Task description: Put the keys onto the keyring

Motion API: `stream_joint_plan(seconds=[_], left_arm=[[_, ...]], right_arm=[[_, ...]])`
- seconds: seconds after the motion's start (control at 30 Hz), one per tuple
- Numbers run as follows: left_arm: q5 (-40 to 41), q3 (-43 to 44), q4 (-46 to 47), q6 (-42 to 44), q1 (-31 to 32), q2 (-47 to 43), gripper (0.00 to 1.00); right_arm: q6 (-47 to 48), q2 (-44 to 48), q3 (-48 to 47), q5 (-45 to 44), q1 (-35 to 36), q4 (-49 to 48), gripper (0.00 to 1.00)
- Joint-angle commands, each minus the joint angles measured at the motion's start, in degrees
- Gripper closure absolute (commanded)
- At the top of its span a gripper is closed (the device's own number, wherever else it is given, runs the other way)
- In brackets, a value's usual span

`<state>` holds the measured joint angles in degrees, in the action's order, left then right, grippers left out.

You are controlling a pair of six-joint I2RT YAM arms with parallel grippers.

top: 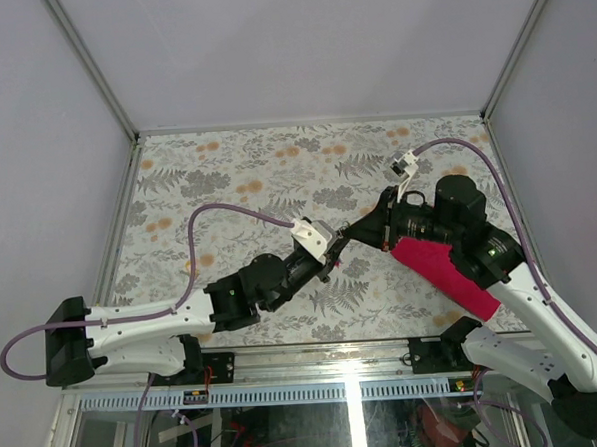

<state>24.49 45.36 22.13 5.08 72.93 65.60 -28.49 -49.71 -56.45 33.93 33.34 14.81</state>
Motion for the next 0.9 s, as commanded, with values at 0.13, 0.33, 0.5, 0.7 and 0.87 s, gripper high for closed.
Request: stream_joint_plan(seconds=[0.13,0.33,0.5,0.7,0.87], left_arm=[[-0.8,1.1,2.0,0.4,0.1,-2.6,1.0],[-5.1,-2.4,2.9,-1.2,0.0,-7.9,1.0],[-8.8,-3.8,1.9,-2.2,0.1,-11.8,1.0],[-11.9,-5.0,3.1,-3.7,0.1,-14.9,1.0],[-14.8,-5.4,4.2,-3.7,0.1,-16.5,1.0]], right_arm=[[-1.0,3.7,-3.5,1.4,0.8,-1.9,0.87],[-1.0,6.9,-5.3,-1.0,0.8,-2.6,0.52],[0.0,10.4,-4.7,-4.9,0.8,-2.5,0.47],[2.3,12.2,-5.6,-6.6,0.8,-1.3,0.47],[3.7,11.7,-8.3,-3.2,0.8,1.4,0.43]])
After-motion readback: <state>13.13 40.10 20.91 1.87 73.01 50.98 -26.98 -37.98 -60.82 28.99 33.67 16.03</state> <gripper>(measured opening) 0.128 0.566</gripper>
